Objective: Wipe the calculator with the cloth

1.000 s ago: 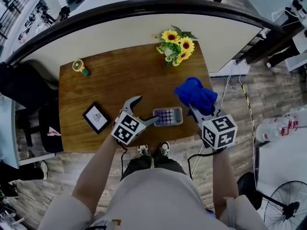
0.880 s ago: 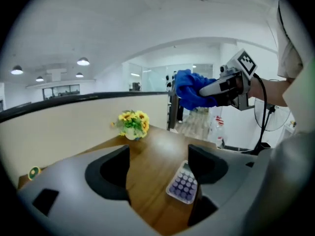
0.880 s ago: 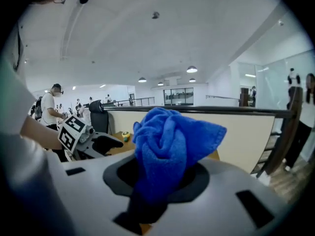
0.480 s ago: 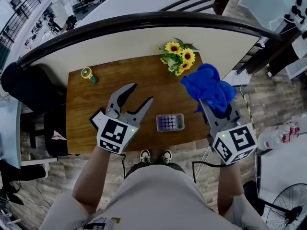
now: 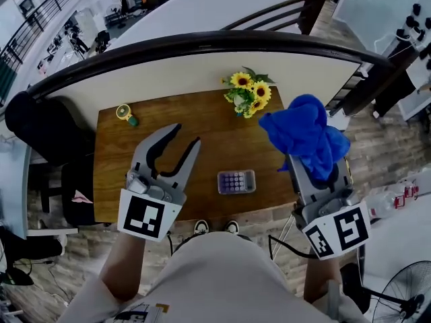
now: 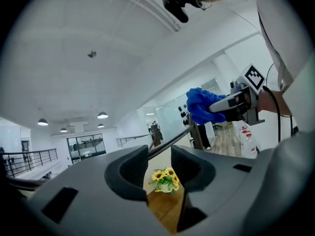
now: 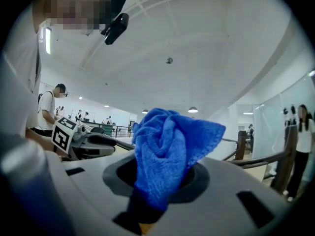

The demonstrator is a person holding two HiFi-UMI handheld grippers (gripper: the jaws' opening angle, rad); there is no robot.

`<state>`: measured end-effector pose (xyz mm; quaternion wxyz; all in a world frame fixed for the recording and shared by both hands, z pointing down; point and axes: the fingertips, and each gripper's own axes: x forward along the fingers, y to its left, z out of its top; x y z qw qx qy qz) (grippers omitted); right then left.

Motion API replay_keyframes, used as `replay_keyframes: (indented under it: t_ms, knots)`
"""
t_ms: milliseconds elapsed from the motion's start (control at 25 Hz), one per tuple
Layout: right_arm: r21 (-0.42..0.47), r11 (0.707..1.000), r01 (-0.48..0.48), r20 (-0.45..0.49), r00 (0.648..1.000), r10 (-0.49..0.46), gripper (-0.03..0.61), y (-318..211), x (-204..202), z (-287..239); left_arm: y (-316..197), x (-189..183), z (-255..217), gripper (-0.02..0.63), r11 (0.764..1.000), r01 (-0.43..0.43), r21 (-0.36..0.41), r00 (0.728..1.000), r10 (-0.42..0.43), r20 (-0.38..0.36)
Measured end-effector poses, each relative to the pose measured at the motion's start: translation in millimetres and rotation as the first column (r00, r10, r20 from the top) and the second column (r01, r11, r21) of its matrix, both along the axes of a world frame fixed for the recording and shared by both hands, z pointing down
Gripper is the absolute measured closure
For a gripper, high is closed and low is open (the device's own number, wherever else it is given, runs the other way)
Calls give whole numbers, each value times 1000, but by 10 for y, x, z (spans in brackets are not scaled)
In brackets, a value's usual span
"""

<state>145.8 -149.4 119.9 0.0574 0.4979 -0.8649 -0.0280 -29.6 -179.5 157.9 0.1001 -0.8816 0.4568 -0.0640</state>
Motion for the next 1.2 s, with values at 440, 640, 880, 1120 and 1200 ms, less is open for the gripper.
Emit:
replay_keyframes:
  t_ms: [440, 640, 880, 1120, 1200]
  knots:
    - [-102, 995, 21, 10, 1000, -20, 454, 186, -9, 376, 156, 6, 96, 598, 999, 29, -23, 1000, -29, -7]
    - [-122, 993, 6, 14, 1000, -5, 454, 165, 58, 456, 180, -1, 174, 611, 997, 46, -66, 999, -47, -17]
    - [-115, 993, -1, 7, 1000, 2, 454, 133, 120, 433, 200, 29, 77, 611, 998, 5, -56, 1000, -7, -25]
    - [-119, 993, 9, -5, 1000, -9, 454, 123, 110, 422, 208, 26, 54, 611, 998, -9, -68, 1000, 8, -23]
    - [-120, 993, 10, -4, 1000, -10, 454, 122, 107, 422, 216, 21, 50, 611, 998, -11, -62, 1000, 10, -11]
